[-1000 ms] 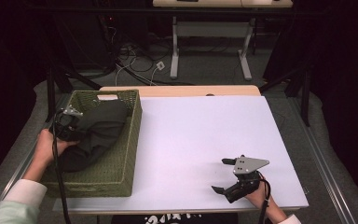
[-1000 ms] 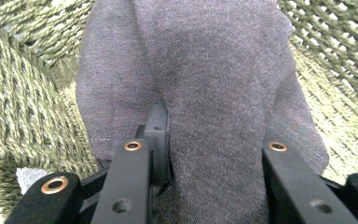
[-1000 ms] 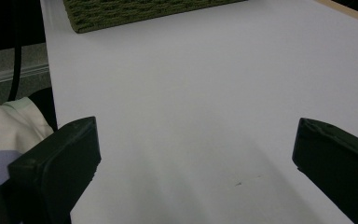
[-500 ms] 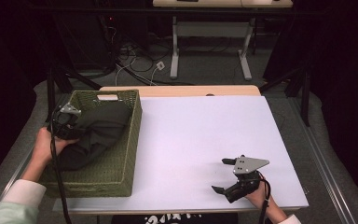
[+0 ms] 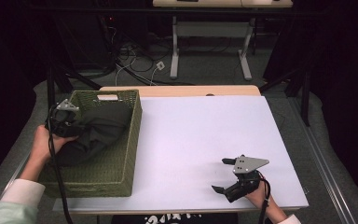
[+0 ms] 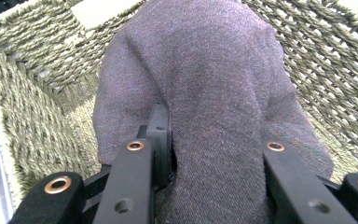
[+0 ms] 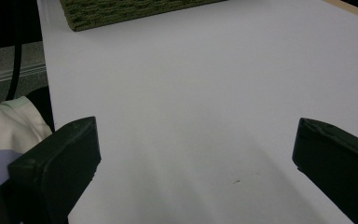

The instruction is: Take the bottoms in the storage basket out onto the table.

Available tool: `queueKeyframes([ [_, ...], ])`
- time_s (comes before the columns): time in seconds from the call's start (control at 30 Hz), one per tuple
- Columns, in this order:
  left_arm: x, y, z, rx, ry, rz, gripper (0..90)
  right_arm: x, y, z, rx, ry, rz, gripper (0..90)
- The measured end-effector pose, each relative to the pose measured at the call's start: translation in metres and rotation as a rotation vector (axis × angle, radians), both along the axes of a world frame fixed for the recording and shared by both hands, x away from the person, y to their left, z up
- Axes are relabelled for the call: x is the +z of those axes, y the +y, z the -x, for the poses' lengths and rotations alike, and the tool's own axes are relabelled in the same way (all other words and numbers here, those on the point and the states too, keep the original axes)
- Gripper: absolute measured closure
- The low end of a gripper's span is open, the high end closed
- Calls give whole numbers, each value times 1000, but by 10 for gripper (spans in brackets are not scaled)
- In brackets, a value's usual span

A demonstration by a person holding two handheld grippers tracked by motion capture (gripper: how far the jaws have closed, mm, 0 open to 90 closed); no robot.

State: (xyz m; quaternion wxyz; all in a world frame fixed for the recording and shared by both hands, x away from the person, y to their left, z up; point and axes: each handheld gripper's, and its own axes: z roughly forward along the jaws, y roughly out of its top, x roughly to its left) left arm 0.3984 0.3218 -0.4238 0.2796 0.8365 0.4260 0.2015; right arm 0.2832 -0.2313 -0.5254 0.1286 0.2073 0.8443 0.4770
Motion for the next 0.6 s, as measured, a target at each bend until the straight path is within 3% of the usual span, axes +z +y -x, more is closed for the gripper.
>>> queueKeyframes([
  [0.6,17,-7,6,-5,-50,16,696,0,-1,0,-4,-2,-3,5],
])
